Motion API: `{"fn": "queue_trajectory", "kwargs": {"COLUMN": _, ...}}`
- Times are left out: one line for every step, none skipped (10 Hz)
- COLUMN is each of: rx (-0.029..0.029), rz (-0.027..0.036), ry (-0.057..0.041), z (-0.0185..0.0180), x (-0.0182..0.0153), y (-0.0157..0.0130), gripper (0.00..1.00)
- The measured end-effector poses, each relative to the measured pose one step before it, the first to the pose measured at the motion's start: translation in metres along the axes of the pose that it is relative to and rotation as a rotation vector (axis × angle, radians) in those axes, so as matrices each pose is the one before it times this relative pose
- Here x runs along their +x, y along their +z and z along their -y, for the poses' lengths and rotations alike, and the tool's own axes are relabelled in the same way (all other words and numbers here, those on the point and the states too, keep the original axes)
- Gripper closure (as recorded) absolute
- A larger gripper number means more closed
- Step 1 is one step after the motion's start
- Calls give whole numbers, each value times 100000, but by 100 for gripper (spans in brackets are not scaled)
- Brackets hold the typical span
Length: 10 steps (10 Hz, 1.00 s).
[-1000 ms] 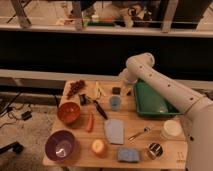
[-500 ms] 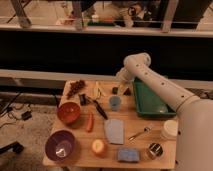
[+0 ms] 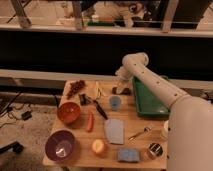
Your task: Wipe purple bowl with eraser
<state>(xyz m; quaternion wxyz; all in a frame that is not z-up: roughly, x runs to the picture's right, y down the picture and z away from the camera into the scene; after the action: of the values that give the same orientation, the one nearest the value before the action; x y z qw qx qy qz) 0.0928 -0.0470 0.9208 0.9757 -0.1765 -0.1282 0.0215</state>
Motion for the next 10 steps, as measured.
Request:
{"fn": "queue_trajectory", "kwargs": {"rx": 453, "rz": -890, "ry": 453, "z": 201, "x": 392, "y": 578, "gripper": 20}}
{"fn": "queue_trajectory", "kwargs": {"rx": 127, "rz": -552, "ry": 504, "z": 31, "x": 278, "y": 460, "gripper": 20}}
{"fn": "queue_trajectory", "kwargs": {"rx": 342, "rz": -793, "ry": 489, "z": 94, "x": 410, "y": 403, "gripper": 20}}
{"fn": "queue_trajectory", "kwargs": {"rx": 215, "rz": -663, "ry": 714, "z": 58, "x": 507, "y": 476, "gripper": 20}}
{"fn": "queue_trajectory", "kwargs": {"rx": 573, "rz": -868, "ry": 586, "z": 128, "x": 476, "y": 492, "gripper": 20}}
{"fn": "queue_trajectory", "kwargs": {"rx": 649, "rz": -554, "ry": 299, "z": 110, "x": 273, "y": 243, "gripper": 20}}
{"fn": "queue_trajectory", "kwargs": {"rx": 936, "rz": -775, "ry": 408, "z": 146, "x": 402, "y": 322, "gripper": 20}}
{"fn": "queue_trajectory", "kwargs": {"rx": 791, "rz": -770, "ry": 320, "z": 196, "x": 360, "y": 235, "gripper": 20}}
{"fn": "queue_trajectory", "kwargs": {"rx": 462, "rz": -697, "ry": 181, "z": 118, "x": 288, "y": 322, "gripper": 20}}
{"fn": "queue_trajectory", "kwargs": {"rx": 404, "rz": -620, "ry": 55, "z": 153, "x": 189, "y": 233, "gripper": 20}}
